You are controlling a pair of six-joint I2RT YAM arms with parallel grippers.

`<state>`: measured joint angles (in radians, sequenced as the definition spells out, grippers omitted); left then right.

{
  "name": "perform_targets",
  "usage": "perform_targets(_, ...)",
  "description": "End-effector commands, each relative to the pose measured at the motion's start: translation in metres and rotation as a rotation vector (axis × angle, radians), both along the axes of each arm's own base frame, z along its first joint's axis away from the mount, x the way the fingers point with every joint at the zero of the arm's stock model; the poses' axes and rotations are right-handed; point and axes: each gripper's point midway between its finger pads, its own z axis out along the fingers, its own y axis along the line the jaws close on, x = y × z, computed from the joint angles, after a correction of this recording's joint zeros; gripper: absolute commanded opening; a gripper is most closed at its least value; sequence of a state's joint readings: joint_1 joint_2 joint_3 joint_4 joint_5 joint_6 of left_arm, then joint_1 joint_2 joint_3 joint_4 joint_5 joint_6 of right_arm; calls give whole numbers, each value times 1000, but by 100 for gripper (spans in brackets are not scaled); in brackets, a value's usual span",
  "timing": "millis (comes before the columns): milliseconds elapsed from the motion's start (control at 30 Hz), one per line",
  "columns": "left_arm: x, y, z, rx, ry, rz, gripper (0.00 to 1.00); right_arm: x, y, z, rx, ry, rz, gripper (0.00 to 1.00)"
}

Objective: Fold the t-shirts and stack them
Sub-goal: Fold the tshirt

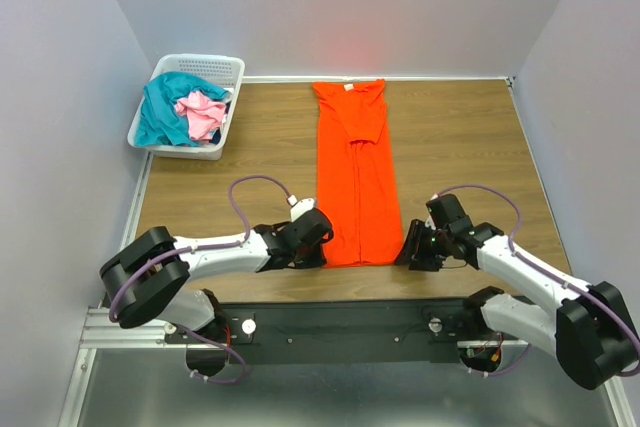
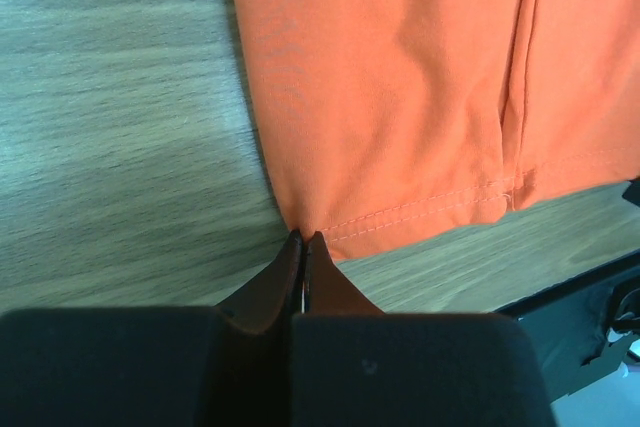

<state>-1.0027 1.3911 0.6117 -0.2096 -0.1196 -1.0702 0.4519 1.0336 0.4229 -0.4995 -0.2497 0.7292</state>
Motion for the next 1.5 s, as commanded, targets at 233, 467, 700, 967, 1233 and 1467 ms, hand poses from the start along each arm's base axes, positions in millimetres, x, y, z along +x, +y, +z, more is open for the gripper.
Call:
perform_targets(233,-8,18,-15,62,27,12,0,6,-6,-16,-41,-8,-55,45)
perform_targets(467,-9,18,-15,62,28,13,0,10,-3,-21,-55,0,-12,32)
perform_targets(700,-12,23,-12,60,32,20,0,-7,2,-16,-8,33,36,8)
perform_targets(967,-31,36,-10,12,57,7,0,-45,7,-9,61,88,62,1)
perform_targets(1233,-14,2,34,-148,-79,-96,0,-6,17,30,66,-97,115,1)
perform_targets(1467,11,-13,58,-122,-157,-87,0,30,18,52,8,-203,76,1)
